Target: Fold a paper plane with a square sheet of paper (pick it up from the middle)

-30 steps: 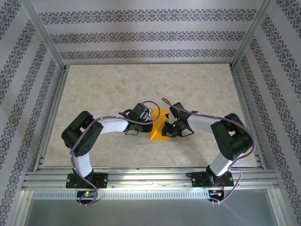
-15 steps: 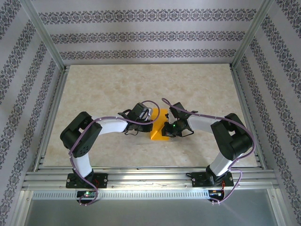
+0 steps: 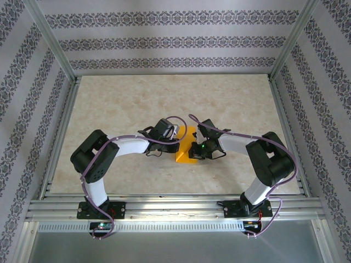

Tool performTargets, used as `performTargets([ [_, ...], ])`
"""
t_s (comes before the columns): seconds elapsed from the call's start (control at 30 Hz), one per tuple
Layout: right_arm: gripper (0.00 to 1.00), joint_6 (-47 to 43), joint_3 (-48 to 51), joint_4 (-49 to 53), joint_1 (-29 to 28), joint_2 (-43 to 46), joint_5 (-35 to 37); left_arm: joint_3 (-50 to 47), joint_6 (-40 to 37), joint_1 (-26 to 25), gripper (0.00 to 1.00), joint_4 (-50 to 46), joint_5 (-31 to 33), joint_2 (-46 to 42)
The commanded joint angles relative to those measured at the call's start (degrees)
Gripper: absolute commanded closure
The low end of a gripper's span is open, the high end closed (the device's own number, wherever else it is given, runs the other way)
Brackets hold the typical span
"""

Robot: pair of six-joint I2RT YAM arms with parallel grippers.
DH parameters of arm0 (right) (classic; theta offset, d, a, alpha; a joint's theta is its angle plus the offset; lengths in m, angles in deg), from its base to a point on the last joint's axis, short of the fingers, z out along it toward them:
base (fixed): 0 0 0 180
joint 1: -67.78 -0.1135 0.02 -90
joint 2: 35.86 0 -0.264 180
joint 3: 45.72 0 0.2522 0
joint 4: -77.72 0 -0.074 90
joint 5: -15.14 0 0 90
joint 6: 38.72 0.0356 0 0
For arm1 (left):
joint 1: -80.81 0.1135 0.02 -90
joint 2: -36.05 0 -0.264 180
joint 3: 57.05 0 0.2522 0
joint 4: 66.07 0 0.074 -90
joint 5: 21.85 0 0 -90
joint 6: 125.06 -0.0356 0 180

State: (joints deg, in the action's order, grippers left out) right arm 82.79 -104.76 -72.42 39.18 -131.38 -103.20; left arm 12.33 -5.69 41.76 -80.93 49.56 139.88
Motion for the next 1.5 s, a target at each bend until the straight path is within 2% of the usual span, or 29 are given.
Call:
performTargets([
  [0.0, 0.91, -0.73, 0.64, 3.50, 0.88, -0.74, 1.54, 1.40, -1.97, -0.50, 0.95, -1.40, -0.01, 1.36],
  [0.73, 0.90, 0.07, 0.66, 2.58, 1.04, 0.36, 0.94, 0.37, -0.44, -0.50, 0.97, -2.91, 1.06, 3.25],
  [0.83, 0.90, 2.86, 2.04, -1.31, 1.58, 2.47, -0.50, 0.21, -0.30, -0.50, 0.98, -3.11, 1.48, 3.18],
  [1.1, 0.93, 14.85, 9.16, -19.34, 5.48, 7.62, -7.48, -0.85, 2.16, -0.50, 1.00, -2.16, 1.54, 2.88],
  [1.47, 0.96, 21.38, 9.68, -28.07, 3.96, 5.34, -9.79, -0.72, 1.97, -0.50, 1.00, -2.54, 1.36, 3.00],
])
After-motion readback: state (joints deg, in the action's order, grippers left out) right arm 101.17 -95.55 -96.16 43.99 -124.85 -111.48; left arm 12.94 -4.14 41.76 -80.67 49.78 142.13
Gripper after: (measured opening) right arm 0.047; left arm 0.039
